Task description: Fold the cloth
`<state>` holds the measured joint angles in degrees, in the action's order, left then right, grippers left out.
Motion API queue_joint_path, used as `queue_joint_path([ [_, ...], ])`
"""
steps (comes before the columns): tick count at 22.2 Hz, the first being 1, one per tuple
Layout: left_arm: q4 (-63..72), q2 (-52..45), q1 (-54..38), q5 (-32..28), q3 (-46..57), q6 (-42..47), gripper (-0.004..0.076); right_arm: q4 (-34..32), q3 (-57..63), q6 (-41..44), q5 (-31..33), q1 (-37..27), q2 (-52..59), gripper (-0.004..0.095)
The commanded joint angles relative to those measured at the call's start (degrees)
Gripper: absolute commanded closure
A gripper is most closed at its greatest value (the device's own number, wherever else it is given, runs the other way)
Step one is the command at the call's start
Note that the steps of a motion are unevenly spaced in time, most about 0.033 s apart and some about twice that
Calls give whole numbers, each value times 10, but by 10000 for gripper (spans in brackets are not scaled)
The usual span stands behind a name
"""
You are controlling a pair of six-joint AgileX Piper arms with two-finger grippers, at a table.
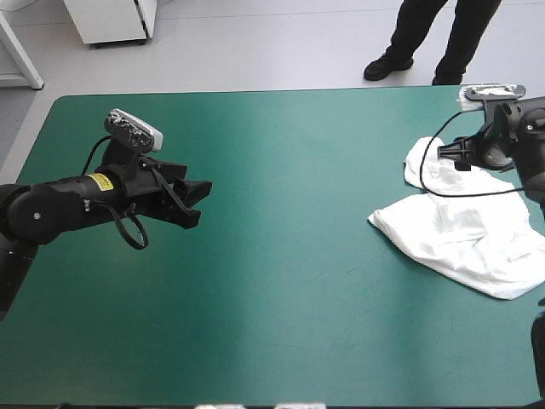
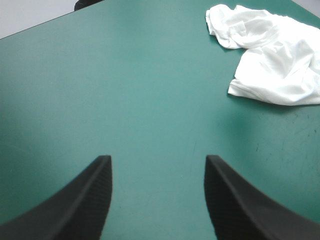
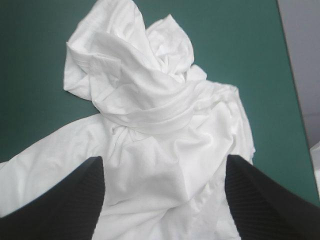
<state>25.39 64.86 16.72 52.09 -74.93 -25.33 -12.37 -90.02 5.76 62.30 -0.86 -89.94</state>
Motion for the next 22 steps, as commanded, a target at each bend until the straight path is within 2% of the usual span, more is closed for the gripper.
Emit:
queue_joint_path([
  [1,14,-12,3,-38,-14,7,265,31,-30,-5,-17,-39,-29,264],
  [10,-65,-12,2,-99,-16,9,265,37,-30,-12,-42,-53,-144,264],
  [16,-93,-12,2,-80,-50,35,265,59,-30,-18,-40,-53,-241,286],
  [17,-96,-12,2,-78,-60,35,265,59,-30,-18,-40,-53,-253,368],
  [19,-108,-12,2,-75,-75,35,265,61,-27,-40,-41,-53,-264,619],
  [20,-122,-12,2,-70,-84,35,265,67,-27,-58,-44,-53,-268,799],
  [21,-130,-12,2,-67,-92,35,265,75,-27,-70,-51,-54,-272,927],
  [22,-145,-12,2,-61,-103,35,265,98,-27,-79,-56,-58,-276,917],
])
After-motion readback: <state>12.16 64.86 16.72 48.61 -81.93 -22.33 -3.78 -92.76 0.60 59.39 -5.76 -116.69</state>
